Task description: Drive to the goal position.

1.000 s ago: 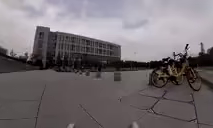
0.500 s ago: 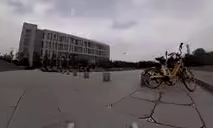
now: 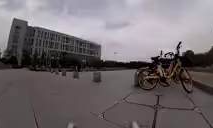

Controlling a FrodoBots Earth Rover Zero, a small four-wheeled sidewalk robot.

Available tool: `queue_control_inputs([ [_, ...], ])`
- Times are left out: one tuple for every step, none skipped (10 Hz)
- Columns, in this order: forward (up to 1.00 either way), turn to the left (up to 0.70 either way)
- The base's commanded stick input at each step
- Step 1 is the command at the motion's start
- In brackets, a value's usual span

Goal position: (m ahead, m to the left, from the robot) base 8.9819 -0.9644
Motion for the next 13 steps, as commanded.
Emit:
queue_control_inputs([
  [0.7,0.0],
  [0.7,0.0],
  [0.7,0.0],
  [0.7,0.0],
  [0.7,0.0],
  [0.7,0.0],
  [0.7,0.0],
  [0.7,0.0],
  [0.7,0.0],
  [0.7,0.0],
  [0.7,0.0],
  [0.7,0.0],
  [0.7,0.0],
])
